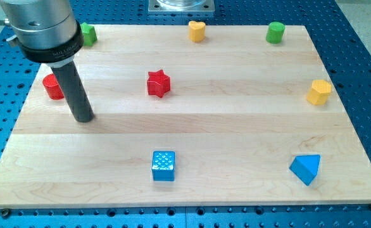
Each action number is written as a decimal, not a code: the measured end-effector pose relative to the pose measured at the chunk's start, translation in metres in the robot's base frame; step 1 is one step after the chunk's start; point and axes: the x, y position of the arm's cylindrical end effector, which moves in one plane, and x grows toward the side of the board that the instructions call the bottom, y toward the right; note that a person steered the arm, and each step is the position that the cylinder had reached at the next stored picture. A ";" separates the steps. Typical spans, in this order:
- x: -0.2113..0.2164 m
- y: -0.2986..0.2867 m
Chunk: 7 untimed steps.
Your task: Move the red star diagonally to the green star
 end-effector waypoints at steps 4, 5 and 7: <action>-0.039 0.012; -0.064 0.023; -0.109 0.066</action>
